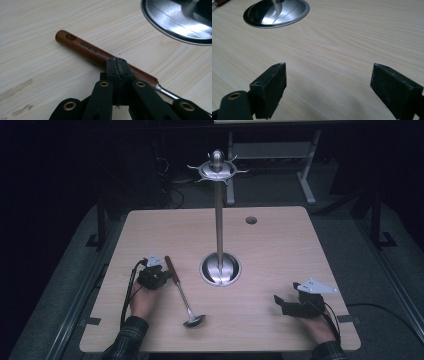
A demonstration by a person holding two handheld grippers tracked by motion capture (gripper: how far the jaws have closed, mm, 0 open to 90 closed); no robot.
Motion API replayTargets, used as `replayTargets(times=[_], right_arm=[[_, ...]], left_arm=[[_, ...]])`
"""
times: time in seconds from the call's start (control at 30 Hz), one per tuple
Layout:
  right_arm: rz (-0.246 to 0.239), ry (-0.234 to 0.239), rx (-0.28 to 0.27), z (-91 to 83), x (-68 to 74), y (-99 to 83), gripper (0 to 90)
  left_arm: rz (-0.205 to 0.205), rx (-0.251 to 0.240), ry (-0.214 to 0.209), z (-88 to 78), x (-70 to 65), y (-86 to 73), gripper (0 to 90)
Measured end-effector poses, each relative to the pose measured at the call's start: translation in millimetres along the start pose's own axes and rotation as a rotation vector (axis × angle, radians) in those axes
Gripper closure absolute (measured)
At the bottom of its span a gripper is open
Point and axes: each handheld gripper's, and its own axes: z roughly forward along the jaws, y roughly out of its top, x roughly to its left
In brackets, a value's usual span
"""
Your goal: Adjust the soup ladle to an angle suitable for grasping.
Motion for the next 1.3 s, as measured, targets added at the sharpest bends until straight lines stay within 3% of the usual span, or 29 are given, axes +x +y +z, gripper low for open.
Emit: replayTargets(times=[0.5,0.83,1.3], right_arm=[[0.001,0.000,0.000,-0.3,0.4,0.1,13.2],[0.002,-0.001,-0.001,-0.5,0.1,0.2,13.3],[0.002,-0.002,-0.003,-0.9,-0.1,0.2,13.3]], left_arm=[[0.028,-0.003,-0.052,10.9,-21.0,9.1,89.6],[0.082,0.011,-0.081,18.9,-37.6,14.2,89.6],[0.111,0.027,-0.120,24.8,-51.5,16.0,89.6]])
